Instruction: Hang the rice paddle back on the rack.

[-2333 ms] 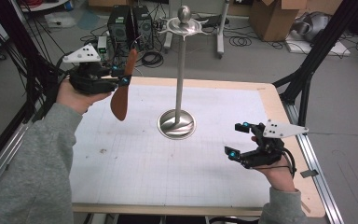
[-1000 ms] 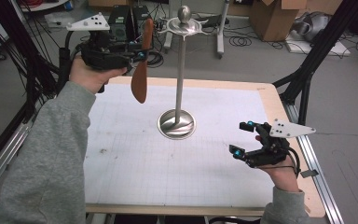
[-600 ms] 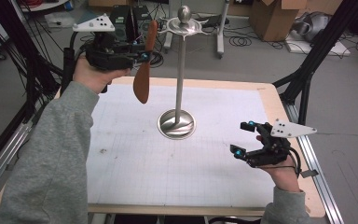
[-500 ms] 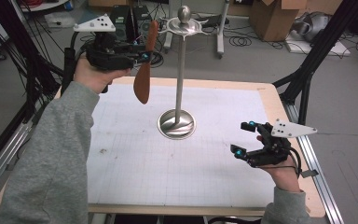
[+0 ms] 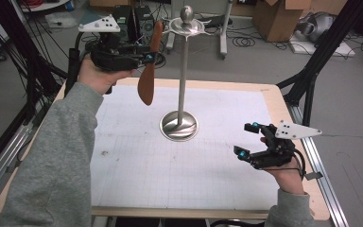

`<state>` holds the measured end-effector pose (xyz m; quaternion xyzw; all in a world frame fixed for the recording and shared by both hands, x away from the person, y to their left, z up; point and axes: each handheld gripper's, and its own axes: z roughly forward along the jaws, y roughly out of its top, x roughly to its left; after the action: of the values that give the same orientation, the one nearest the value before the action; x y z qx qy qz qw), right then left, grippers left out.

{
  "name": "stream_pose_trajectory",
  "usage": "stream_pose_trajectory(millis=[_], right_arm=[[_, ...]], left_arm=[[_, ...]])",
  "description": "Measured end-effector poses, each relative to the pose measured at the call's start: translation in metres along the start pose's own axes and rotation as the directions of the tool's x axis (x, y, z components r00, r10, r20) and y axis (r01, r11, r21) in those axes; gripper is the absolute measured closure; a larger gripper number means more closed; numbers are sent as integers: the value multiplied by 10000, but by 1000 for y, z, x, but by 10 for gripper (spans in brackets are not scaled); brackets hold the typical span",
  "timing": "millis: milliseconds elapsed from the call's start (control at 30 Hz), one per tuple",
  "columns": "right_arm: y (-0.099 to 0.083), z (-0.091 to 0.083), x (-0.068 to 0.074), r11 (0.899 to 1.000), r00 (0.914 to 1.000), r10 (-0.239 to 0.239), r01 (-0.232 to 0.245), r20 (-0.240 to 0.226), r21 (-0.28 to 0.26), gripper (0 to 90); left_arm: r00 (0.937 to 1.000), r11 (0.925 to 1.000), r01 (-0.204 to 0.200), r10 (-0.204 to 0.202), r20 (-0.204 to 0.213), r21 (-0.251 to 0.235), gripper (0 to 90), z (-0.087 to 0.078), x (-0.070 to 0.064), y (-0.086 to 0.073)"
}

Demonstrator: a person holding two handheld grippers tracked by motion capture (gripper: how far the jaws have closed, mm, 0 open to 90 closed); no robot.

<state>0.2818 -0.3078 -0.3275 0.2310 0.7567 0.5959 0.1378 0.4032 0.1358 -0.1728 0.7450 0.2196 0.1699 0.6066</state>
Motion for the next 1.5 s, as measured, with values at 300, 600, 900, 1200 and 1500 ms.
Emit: stream_pose_trajectory(millis=[300, 600, 900, 1200, 1500], right_arm=[[0, -1, 0, 10000, 10000, 30, -30, -3, -29, 94], [0, -1, -1, 10000, 10000, 21, -21, 44, -31, 94], [0, -3, -1, 10000, 10000, 5, -5, 51, -50, 94], [0, -2, 0, 10000, 10000, 22, -22, 22, -30, 95], [0, -2, 0, 10000, 10000, 26, -25, 38, -25, 95]], left_arm=[[10000, 10000, 78, -79, 37, 23, 651, 6, 3, -2], [9999, 9999, 92, -94, 118, 144, 652, 12, 3, -4], [9997, 9997, 188, -191, 166, 168, 651, 17, 3, -6], [9997, 9997, 203, -205, 132, 136, 651, 20, 3, -8], [9997, 9997, 238, -238, 97, 69, 650, 23, 3, -9]])
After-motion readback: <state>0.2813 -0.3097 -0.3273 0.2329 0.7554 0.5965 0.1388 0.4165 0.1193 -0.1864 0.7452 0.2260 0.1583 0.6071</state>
